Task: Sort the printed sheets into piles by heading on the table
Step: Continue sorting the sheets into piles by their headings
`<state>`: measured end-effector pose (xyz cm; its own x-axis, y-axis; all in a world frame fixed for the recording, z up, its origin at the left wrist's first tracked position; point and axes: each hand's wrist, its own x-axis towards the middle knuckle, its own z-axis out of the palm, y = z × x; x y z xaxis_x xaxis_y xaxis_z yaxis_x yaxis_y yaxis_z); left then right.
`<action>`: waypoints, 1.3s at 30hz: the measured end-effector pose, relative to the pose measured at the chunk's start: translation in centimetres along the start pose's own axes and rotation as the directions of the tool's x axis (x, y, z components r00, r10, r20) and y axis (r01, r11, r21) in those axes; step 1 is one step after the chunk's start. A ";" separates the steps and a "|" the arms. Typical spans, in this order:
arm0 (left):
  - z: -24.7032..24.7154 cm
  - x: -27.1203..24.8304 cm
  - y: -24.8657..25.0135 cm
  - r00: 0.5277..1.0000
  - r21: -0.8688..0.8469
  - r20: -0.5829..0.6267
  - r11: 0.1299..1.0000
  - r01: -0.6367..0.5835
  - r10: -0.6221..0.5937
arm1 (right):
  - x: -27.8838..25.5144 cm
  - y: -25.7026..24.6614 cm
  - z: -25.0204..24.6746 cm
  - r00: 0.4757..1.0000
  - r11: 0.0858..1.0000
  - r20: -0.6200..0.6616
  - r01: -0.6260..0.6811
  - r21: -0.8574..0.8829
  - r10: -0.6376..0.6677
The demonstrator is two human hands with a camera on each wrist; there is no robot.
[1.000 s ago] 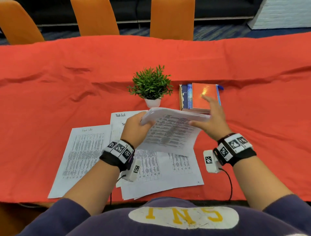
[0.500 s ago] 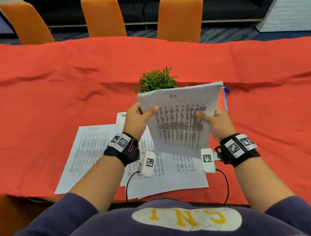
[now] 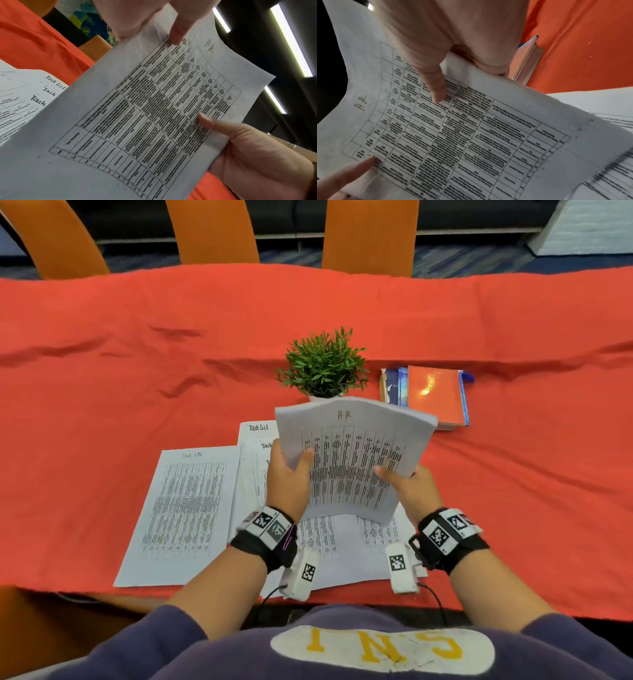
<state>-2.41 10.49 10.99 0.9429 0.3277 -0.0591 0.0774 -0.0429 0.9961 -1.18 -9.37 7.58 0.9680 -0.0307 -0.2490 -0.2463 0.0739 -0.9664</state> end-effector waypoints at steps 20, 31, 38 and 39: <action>0.7 -2.6 -8.5 0.969 0.257 -0.022 0.935 0.245 -0.248 | 1.0 6.2 -2.6 0.989 0.906 0.085 -0.077 -0.417 0.124; -6.4 2.1 -7.3 0.949 0.320 -0.149 0.895 0.311 -0.277 | 1.7 3.7 6.0 0.988 0.928 0.067 -0.103 -0.359 0.136; -22.2 5.5 -8.8 0.912 0.449 -0.286 0.800 0.397 -0.292 | 1.3 6.1 18.9 0.945 0.875 0.244 -0.079 -0.478 0.219; -24.2 5.7 -9.1 0.909 0.468 -0.290 0.785 0.406 -0.298 | 1.1 6.7 20.5 0.930 0.865 0.267 -0.093 -0.493 0.252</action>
<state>-5.56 35.60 3.17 0.7406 0.5843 -0.3317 0.5955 -0.3421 0.7269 -0.81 11.54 2.14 0.8511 0.2559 -0.4585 -0.3270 -0.4250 -0.8441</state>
